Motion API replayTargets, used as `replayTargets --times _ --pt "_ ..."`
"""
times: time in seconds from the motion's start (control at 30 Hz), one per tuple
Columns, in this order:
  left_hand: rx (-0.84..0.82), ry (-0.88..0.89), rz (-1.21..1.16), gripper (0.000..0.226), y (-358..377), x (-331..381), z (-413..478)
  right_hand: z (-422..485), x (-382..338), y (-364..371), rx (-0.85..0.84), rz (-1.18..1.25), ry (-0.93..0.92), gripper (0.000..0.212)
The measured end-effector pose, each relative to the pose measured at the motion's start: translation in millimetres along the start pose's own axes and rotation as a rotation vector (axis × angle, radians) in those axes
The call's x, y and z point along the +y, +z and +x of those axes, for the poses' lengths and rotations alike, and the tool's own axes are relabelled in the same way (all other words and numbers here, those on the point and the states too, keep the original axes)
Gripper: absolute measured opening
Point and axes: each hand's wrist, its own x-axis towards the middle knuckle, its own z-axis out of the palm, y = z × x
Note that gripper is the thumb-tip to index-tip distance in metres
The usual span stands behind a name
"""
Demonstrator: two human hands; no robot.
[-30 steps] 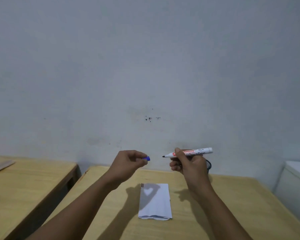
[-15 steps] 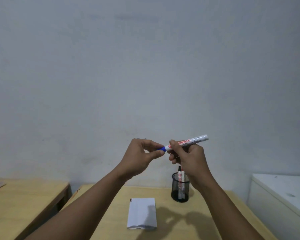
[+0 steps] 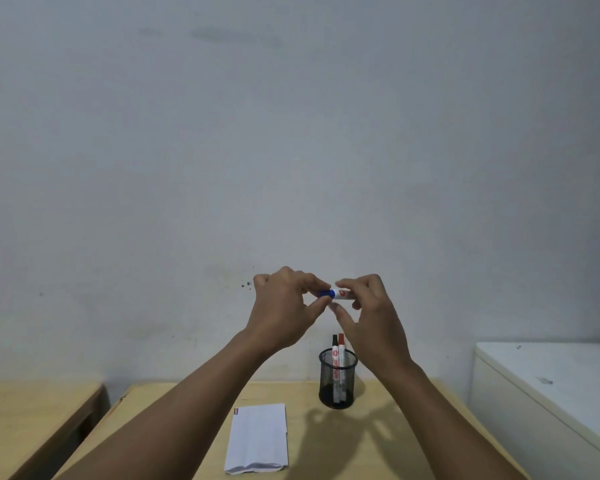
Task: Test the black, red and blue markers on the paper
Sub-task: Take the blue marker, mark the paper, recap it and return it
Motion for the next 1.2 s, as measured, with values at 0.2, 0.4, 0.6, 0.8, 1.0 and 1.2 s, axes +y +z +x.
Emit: replayTargets --times 0.2,0.4,0.6,0.8,1.0,1.2 --pt "-0.076 -0.041 -0.05 0.041 45 -23 12 22 51 12 0.019 0.165 0.222 0.016" --pt "-0.377 -0.142 0.12 0.06 117 -61 7 20 105 42 -0.115 0.211 0.34 0.052" --pt "-0.678 -0.191 0.178 0.084 184 -95 2 19 150 90 -0.244 0.142 0.385 0.046" --pt "-0.669 -0.179 0.103 0.07 215 -113 1 0 181 123 -0.364 0.044 0.428 0.055" --pt "-0.682 -0.151 0.111 0.07 219 -121 1 -1 183 134 -0.391 0.021 0.406 0.059" --pt "-0.679 -0.15 0.117 0.069 218 -123 -1 7 183 132 -0.41 -0.01 0.421 0.043"
